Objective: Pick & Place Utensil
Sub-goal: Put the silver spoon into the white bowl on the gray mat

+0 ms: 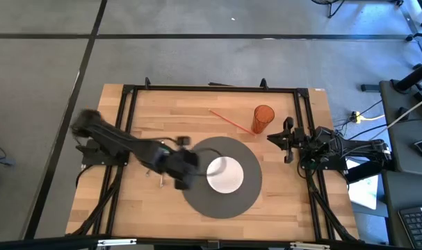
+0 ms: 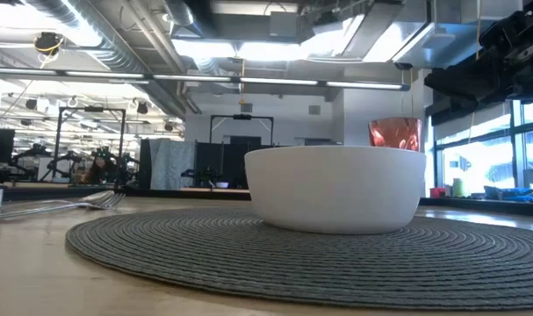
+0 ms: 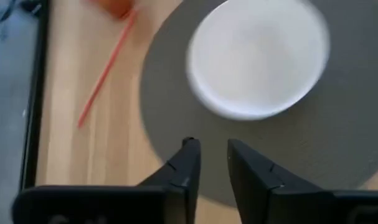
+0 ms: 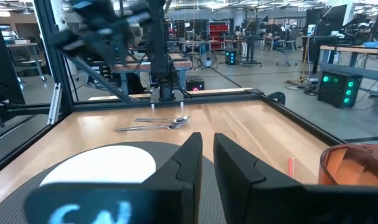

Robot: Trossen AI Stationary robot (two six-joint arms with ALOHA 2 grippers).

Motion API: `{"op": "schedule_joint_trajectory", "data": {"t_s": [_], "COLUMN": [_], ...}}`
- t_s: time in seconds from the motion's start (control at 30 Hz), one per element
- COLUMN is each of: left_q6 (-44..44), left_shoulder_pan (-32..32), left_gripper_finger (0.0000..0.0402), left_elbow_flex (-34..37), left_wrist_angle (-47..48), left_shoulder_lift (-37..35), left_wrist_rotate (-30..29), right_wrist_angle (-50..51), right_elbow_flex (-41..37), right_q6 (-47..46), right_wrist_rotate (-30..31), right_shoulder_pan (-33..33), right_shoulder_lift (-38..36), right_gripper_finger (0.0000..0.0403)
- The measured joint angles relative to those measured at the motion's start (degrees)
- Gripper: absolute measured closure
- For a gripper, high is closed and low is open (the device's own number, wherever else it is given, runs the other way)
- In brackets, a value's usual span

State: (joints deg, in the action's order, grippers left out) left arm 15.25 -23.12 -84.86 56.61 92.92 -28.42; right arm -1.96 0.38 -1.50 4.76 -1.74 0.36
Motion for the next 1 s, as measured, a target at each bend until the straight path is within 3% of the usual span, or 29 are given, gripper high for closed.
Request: {"op": "schedule_joint_trajectory", "data": {"t_s": [0.2,0.4,0.7,0.87,1.0], "left_q6": [15.0,29.7,46.3,54.6,55.9], "left_shoulder_pan": [0.0,0.5,0.8,4.9,8.5], "left_gripper_finger": [0.0388,0.0397,0.0398,0.0399,0.0398], "left_elbow_flex": [30.9,48.7,52.7,52.7,52.7], "left_wrist_angle": [-15.7,-27.3,-23.1,-19.3,-15.0], "left_shoulder_lift": [-20.5,-31.1,-32.9,-31.9,-30.1], "left_wrist_rotate": [-4.1,-5.6,-2.2,7.4,13.7], "right_wrist_angle": [0.0,0.0,0.0,0.0,0.0], "right_elbow_flex": [0.0,0.0,0.0,0.0,0.0], "right_q6": [0.4,0.2,0.0,0.0,0.0], "right_wrist_rotate": [0.1,0.1,0.1,0.1,0.1], "right_shoulder_pan": [0.0,0.0,0.0,0.0,0.0], "right_shoulder_lift": [0.0,0.0,0.0,0.0,0.0], "right_gripper_finger": [0.0360,0.0360,0.0360,0.0360,0.0360]}}
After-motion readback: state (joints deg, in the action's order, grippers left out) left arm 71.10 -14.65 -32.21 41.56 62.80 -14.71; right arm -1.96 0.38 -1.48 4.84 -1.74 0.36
